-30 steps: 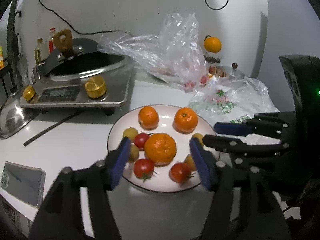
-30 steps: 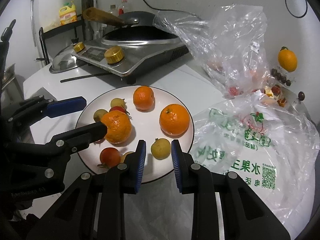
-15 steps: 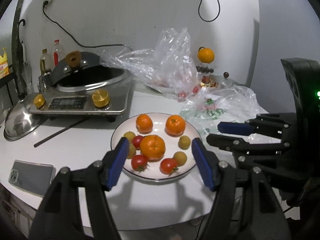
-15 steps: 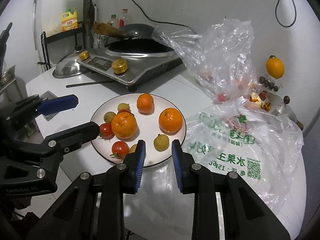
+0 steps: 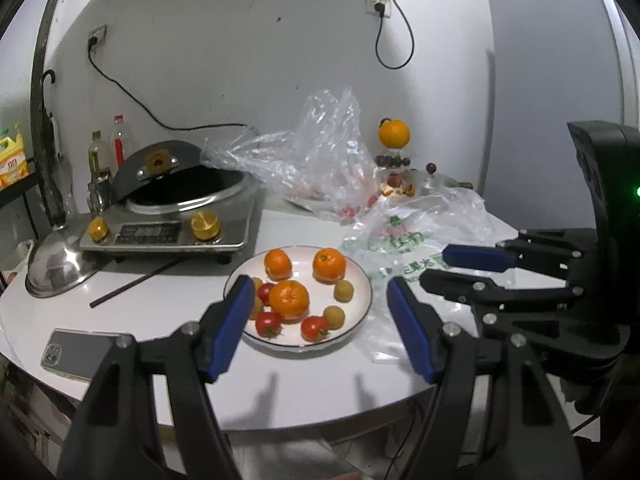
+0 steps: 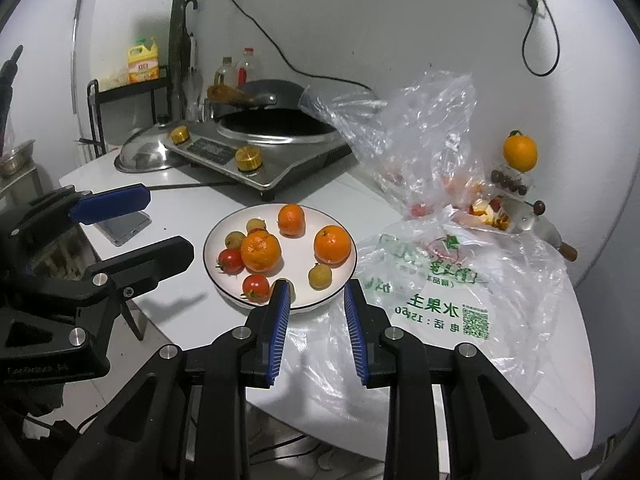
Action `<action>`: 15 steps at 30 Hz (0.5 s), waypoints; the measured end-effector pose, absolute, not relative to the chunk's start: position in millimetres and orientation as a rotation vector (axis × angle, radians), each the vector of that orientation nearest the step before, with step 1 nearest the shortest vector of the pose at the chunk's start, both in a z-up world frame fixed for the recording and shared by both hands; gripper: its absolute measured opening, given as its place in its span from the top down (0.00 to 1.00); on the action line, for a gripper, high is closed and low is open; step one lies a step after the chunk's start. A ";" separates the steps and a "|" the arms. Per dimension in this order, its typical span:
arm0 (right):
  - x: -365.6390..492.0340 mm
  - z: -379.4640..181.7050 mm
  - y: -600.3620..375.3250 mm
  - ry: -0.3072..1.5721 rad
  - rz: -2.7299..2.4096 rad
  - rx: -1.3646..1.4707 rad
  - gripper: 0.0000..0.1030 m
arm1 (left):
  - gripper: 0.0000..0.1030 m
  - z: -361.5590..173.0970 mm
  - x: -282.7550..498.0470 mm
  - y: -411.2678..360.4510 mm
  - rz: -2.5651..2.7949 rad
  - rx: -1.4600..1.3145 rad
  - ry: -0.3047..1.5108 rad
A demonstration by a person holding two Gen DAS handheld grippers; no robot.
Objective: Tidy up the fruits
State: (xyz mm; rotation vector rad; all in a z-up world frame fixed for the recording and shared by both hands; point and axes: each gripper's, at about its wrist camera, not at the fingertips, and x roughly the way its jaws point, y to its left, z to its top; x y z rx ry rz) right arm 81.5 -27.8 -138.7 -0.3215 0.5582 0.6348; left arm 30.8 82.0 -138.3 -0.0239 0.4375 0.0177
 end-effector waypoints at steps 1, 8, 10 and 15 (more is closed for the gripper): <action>79.1 -137.6 -29.8 0.553 0.635 -0.315 0.67 | 0.32 -137.2 28.0 80.2 0.017 -0.021 0.434; 55.5 -127.9 -43.2 0.505 0.639 -0.283 0.65 | 0.32 -124.6 7.8 66.8 0.008 -0.006 0.398; 50.6 -124.5 -48.2 0.487 0.635 -0.271 0.65 | 0.32 -120.7 3.0 62.5 0.003 -0.005 0.386; 39.5 -114.4 -65.6 0.452 0.619 -0.241 0.65 | 0.16 -107.6 -10.3 47.2 -0.007 0.007 0.340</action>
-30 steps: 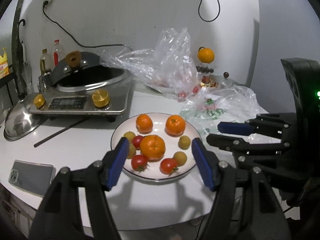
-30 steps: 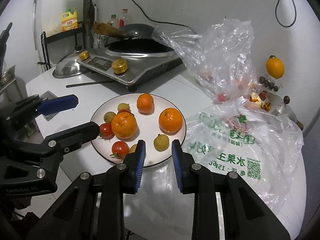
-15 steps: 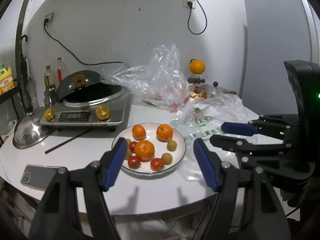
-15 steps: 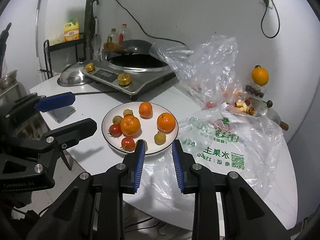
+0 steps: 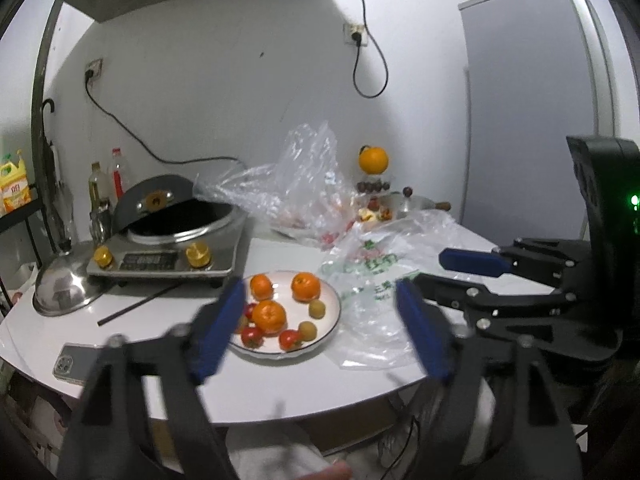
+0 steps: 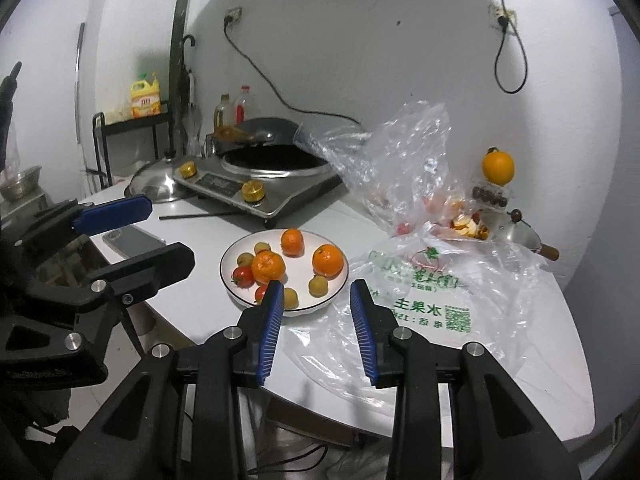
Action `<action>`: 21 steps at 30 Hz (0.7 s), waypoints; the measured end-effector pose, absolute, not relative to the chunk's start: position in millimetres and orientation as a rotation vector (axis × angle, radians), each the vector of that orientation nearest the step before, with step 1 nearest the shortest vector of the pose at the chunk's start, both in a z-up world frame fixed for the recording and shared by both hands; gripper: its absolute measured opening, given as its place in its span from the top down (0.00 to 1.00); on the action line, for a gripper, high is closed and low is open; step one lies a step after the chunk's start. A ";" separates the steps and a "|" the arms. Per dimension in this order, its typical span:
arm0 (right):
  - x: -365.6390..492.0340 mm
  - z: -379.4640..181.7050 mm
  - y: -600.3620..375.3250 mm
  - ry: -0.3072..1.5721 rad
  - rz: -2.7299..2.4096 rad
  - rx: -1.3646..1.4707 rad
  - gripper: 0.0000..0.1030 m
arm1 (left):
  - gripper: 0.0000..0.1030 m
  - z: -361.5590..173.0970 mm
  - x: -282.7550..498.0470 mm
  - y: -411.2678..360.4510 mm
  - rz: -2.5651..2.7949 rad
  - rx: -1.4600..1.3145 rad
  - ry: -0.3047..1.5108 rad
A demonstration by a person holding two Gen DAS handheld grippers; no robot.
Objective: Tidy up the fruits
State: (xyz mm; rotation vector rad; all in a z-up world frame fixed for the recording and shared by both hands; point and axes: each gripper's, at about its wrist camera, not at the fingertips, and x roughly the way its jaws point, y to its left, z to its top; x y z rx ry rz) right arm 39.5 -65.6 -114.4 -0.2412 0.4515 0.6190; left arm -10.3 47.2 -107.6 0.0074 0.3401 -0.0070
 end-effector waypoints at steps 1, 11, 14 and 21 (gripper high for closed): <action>37.5 -112.3 -69.0 0.445 0.615 -0.236 0.65 | 0.16 -104.5 -13.2 43.7 -0.012 0.006 0.328; 13.1 -84.4 -109.9 0.356 0.552 -0.185 0.62 | 0.16 -80.5 -29.3 15.2 -0.046 0.019 0.264; 5.6 -75.7 -123.2 0.327 0.531 -0.170 0.57 | 0.16 -73.0 -33.6 7.4 -0.063 0.019 0.243; -5.5 -57.4 -147.1 0.271 0.495 -0.144 0.57 | 0.16 -53.4 -35.1 -8.8 -0.087 0.022 0.199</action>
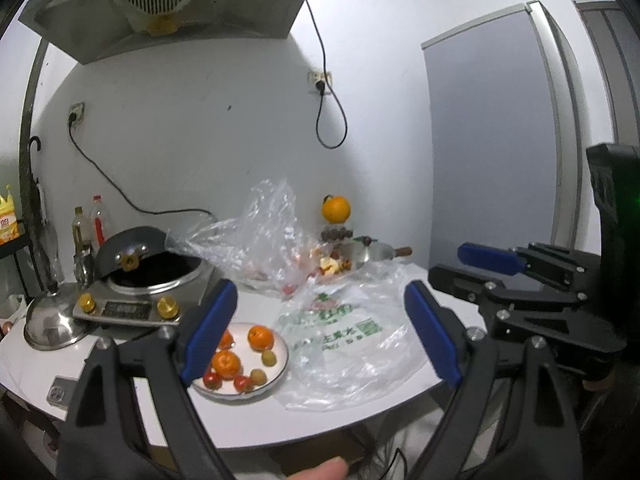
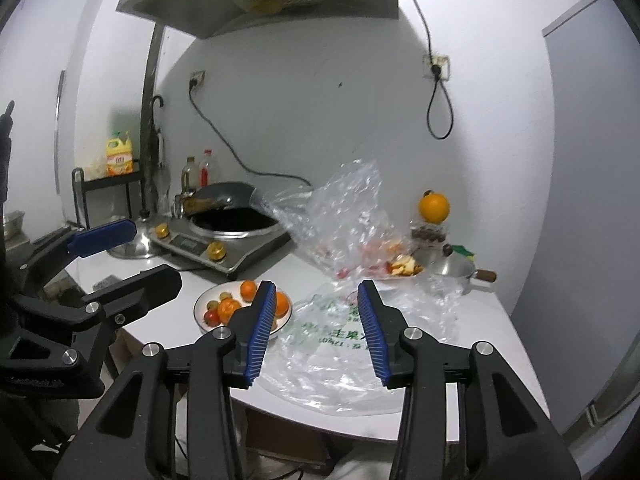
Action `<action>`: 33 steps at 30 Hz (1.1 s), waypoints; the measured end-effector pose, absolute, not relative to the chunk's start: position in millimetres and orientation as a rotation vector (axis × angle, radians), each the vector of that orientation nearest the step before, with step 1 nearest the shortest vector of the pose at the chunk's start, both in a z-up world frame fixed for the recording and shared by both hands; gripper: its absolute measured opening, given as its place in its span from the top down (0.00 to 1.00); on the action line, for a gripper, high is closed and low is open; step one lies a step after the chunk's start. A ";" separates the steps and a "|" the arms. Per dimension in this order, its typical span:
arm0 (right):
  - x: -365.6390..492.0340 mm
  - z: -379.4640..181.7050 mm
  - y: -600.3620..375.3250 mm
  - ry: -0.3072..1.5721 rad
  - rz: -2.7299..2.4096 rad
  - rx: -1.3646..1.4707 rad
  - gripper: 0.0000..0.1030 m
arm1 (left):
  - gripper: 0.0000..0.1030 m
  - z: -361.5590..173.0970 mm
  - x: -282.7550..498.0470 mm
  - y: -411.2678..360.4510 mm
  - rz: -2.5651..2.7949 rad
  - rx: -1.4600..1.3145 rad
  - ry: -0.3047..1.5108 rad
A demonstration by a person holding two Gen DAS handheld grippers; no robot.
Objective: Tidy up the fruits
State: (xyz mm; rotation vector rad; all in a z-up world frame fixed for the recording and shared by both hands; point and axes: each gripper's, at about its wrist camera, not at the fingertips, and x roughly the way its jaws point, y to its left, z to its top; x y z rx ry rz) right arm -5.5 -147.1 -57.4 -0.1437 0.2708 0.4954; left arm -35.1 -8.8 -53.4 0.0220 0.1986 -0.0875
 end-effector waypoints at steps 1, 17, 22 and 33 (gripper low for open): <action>-7.4 -54.4 -150.9 0.260 0.489 -0.140 0.56 | 0.16 -50.9 -35.1 -10.8 -0.091 0.023 0.193; -7.3 -13.4 -195.3 0.155 0.446 -0.078 0.39 | 0.11 1.5 -32.5 -36.9 -0.056 0.050 0.106; -2.1 -5.4 -197.7 0.142 0.448 -0.061 0.39 | 0.10 13.1 -32.9 -27.1 -0.016 0.032 0.069; 10.1 -2.6 -187.7 0.152 0.457 -0.073 0.38 | 0.07 18.1 -29.1 -16.4 0.004 0.027 0.047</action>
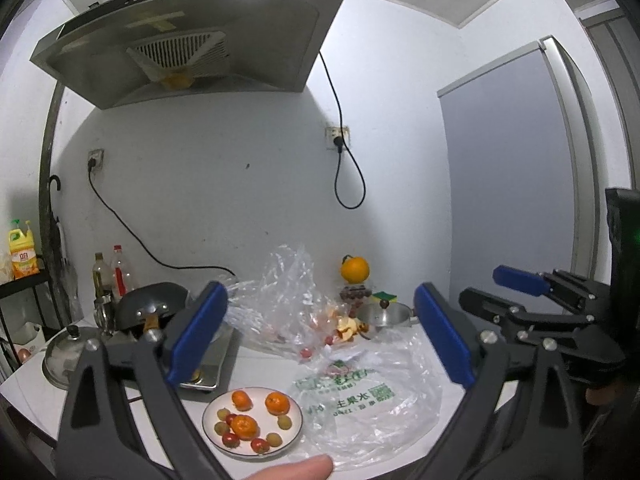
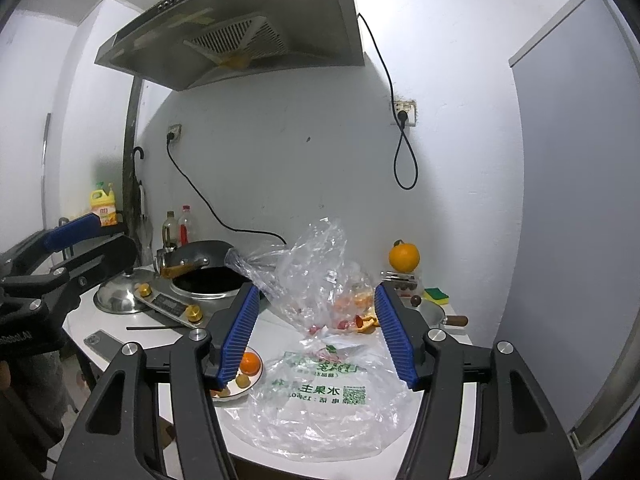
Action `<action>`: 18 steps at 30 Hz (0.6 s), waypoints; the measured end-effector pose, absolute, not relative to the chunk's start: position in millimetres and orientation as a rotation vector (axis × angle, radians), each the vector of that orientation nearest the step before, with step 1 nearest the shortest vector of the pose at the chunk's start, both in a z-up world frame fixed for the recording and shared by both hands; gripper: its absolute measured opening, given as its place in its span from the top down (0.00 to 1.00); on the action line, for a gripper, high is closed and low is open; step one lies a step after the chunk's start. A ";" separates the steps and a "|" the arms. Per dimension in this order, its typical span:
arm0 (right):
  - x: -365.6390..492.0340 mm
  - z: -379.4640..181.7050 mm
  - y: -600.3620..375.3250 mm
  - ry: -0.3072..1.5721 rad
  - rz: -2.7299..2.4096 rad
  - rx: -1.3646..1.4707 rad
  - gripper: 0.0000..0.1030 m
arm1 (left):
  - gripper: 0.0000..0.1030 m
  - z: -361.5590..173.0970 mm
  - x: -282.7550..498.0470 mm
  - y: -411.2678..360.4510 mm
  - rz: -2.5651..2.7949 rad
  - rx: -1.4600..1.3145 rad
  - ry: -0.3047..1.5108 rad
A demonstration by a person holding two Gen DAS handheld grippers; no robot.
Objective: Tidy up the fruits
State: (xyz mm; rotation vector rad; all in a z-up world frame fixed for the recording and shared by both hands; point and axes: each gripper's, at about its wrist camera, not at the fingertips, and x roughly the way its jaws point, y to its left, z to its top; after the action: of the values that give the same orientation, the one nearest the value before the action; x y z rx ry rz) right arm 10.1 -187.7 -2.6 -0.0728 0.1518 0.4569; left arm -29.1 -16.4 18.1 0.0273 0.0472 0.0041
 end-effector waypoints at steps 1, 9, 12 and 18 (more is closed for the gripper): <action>11.8 -2.5 -186.2 0.154 0.458 -0.074 0.39 | 0.07 18.1 -28.5 -16.4 0.004 0.029 0.047; 21.6 -1.5 -179.4 0.158 0.467 -0.081 0.38 | 0.07 15.2 -18.2 -11.1 0.012 0.039 0.051; 26.1 -1.7 -176.9 0.161 0.470 -0.084 0.38 | 0.07 14.4 -14.2 -10.1 0.015 0.042 0.057; 35.3 -1.1 -173.4 0.168 0.473 -0.086 0.38 | 0.07 13.0 -6.5 -8.1 0.013 0.045 0.071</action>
State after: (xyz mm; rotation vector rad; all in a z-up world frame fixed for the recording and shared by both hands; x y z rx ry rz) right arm 35.3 -173.4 -1.1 -0.0856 0.1681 0.4728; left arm -6.5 -8.1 13.0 0.0454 0.0712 0.0135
